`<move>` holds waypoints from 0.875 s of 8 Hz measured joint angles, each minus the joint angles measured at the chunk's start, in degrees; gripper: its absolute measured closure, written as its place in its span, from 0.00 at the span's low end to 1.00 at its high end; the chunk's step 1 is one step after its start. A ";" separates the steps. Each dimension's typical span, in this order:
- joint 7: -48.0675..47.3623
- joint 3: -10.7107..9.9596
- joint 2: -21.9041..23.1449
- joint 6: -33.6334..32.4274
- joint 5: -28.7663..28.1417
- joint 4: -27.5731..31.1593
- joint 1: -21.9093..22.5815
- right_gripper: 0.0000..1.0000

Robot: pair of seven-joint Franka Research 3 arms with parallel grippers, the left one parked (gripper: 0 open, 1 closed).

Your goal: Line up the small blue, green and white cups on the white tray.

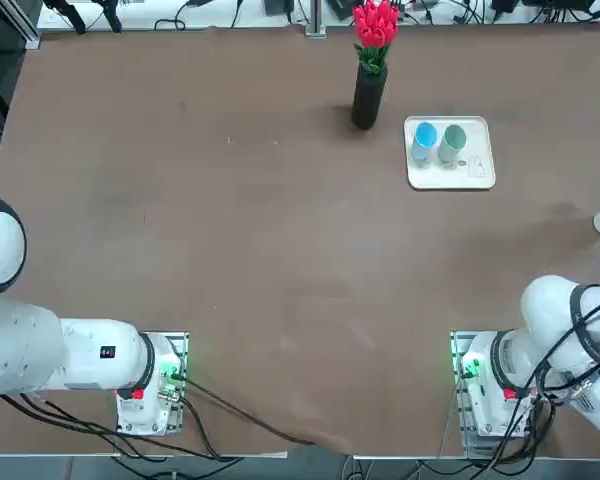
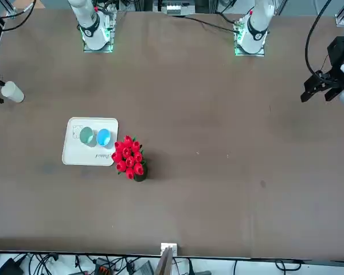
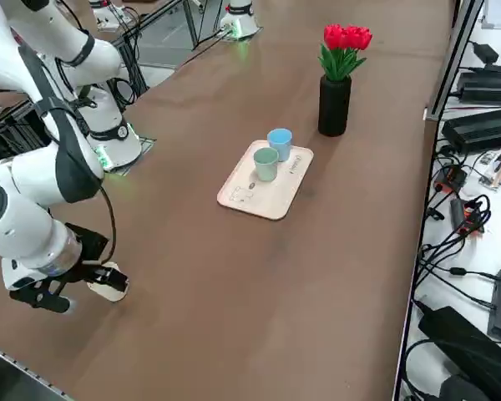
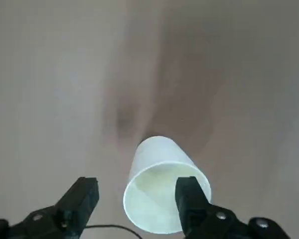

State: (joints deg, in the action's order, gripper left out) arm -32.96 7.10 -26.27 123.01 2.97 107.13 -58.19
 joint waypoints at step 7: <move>-0.28 0.17 -2.84 2.14 -2.15 0.00 -0.24 0.74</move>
State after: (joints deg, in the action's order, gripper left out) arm -33.24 7.28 -29.11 125.14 0.82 107.13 -58.43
